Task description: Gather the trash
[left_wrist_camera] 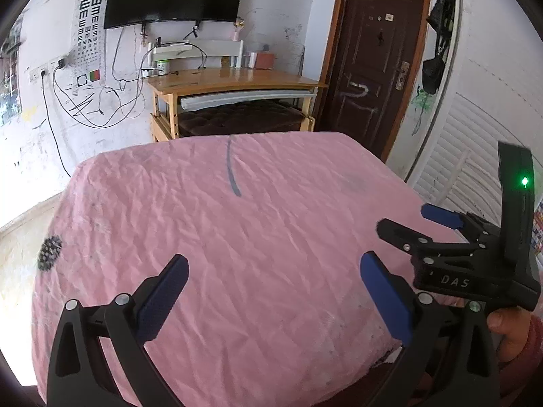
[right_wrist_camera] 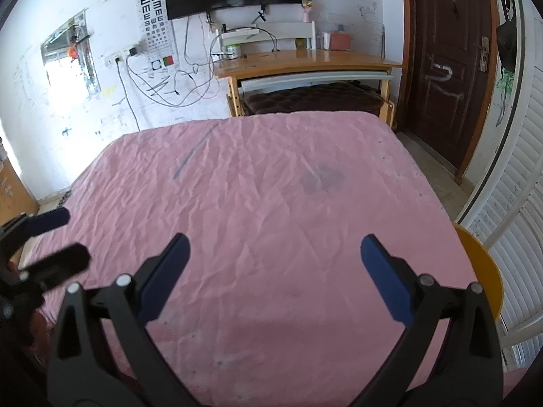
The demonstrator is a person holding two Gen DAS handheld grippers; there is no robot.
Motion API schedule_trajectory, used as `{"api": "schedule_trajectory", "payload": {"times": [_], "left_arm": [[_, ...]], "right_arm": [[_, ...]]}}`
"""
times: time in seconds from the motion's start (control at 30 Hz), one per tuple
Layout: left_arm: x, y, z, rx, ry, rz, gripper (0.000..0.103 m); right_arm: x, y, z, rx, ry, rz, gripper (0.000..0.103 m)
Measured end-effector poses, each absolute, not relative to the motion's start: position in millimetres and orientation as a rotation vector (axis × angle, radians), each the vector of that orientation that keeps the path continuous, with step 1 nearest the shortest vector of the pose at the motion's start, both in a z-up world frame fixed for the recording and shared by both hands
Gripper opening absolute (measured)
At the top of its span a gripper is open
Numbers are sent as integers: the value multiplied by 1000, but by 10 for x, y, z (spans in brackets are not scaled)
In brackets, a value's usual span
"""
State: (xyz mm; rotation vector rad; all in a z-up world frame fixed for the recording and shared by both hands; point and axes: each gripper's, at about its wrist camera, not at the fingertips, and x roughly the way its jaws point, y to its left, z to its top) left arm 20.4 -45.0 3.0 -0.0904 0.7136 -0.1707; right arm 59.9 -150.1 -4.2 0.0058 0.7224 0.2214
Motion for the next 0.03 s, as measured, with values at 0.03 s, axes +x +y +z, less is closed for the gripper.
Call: {"api": "schedule_trajectory", "payload": {"times": [0.03], "left_arm": [[224, -369, 76, -96, 703, -158, 96]], "right_arm": [[629, -1516, -35, 10, 726, 223, 97]]}}
